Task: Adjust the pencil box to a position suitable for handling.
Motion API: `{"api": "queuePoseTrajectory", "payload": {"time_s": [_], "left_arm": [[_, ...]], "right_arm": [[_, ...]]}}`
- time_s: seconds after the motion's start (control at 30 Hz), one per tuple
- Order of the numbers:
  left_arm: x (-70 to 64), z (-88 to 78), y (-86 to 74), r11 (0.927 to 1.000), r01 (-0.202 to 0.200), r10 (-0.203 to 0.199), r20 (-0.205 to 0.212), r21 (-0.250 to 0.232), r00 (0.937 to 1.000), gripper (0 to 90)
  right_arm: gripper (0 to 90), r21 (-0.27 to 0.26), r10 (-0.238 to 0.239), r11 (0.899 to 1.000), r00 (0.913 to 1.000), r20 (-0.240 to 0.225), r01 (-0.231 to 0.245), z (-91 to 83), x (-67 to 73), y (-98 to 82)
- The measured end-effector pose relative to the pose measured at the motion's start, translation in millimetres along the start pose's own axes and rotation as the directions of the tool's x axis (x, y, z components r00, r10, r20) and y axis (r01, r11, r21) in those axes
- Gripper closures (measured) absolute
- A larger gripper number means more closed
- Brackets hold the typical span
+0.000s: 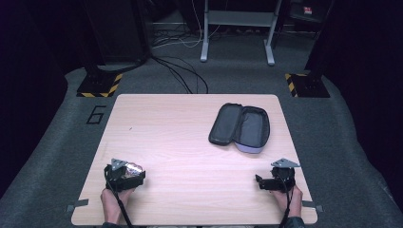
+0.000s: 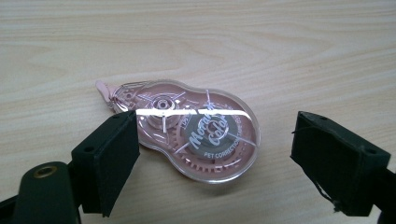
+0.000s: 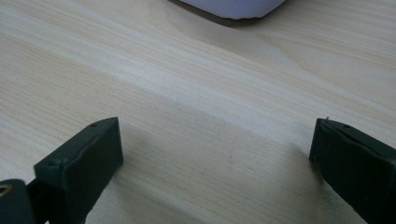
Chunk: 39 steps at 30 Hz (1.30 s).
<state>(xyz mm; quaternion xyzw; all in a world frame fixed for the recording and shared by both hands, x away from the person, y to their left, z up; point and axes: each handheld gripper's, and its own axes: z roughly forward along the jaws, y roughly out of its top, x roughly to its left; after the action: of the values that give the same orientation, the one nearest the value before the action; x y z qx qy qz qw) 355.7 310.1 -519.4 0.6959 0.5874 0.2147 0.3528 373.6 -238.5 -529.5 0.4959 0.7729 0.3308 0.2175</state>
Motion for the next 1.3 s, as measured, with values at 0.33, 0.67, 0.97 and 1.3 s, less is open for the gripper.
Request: {"api": "queuePoseTrajectory", "payload": {"time_s": [0.33,0.67,0.97,1.3], "left_arm": [[-3.0,10.5,10.5,0.9986,-0.046,0.045,0.014,0.028,0.9989,16.6],[-11.3,19.3,15.6,0.9931,-0.104,0.102,0.036,0.055,0.9941,19.4],[-19.5,17.2,14.4,0.9898,-0.135,0.132,0.046,0.047,0.9901,28.5],[-21.7,13.8,11.8,0.9895,-0.136,0.134,0.029,0.050,0.9905,29.1]], "right_arm": [[2.4,-0.001,0.000,1.000,1.0000,0.000,0.000,0.0,0.1,0.0],[2.5,-0.001,-0.001,1.000,1.0000,0.000,0.001,0.0,0.1,-0.1],[3.1,0.002,0.014,1.000,0.9999,0.001,-0.014,-0.4,0.9,0.1],[3.4,0.001,0.021,1.000,0.9998,0.004,-0.021,-0.4,1.0,0.1]]}}
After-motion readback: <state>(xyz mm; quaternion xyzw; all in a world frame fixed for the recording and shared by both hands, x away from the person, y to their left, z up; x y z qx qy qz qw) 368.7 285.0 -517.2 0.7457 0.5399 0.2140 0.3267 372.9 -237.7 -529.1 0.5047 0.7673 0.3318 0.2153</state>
